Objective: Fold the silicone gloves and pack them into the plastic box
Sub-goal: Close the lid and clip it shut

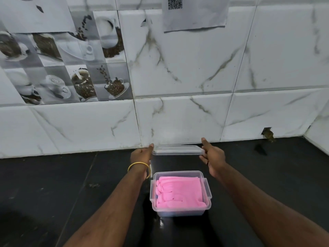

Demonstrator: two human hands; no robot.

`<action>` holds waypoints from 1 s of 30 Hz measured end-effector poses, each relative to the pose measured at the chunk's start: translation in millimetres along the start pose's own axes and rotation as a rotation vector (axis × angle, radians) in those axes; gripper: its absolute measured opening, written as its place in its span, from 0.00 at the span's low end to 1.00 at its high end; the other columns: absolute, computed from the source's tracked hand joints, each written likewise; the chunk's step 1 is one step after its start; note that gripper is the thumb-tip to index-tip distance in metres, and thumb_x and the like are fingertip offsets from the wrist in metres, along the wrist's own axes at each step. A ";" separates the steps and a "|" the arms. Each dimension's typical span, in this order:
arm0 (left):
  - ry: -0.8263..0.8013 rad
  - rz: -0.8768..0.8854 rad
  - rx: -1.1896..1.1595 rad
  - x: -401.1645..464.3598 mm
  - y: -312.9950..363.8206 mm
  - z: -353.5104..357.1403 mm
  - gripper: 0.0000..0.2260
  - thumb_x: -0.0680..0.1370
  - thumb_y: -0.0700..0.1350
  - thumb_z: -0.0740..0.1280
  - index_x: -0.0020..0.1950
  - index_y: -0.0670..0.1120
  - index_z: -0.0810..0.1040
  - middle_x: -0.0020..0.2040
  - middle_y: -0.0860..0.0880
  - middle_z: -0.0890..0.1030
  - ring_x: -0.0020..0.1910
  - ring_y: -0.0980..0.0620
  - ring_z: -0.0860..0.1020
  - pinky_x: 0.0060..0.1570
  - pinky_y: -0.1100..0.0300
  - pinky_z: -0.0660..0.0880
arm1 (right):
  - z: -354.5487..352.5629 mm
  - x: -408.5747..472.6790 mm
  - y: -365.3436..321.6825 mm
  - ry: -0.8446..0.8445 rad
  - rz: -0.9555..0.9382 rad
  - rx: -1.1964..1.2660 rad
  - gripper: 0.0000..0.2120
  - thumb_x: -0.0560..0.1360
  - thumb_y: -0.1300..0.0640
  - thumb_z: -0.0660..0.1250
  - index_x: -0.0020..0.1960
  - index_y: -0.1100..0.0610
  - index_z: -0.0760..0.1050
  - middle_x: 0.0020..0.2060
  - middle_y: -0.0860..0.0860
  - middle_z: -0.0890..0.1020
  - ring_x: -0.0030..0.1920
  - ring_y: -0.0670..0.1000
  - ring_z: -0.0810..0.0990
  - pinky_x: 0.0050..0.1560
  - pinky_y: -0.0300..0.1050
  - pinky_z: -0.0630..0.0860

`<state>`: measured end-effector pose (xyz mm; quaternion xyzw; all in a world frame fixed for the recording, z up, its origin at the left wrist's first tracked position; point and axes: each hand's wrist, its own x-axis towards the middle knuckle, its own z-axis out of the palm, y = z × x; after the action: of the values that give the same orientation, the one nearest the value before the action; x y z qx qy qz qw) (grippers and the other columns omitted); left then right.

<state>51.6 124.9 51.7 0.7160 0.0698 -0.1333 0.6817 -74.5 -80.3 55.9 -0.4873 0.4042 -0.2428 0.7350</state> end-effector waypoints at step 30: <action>-0.033 0.033 0.360 -95.6 -56.8 -57.1 0.05 0.64 0.36 0.77 0.34 0.45 0.84 0.34 0.46 0.85 0.34 0.48 0.82 0.35 0.58 0.79 | -64.9 -86.6 67.4 0.098 -0.126 -0.366 0.13 0.67 0.65 0.78 0.47 0.55 0.78 0.42 0.51 0.83 0.42 0.49 0.82 0.34 0.42 0.79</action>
<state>-50.2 193.0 26.7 0.8252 0.0216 -0.1441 0.5458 -179.0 -21.6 12.6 -0.6245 0.4457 -0.2342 0.5971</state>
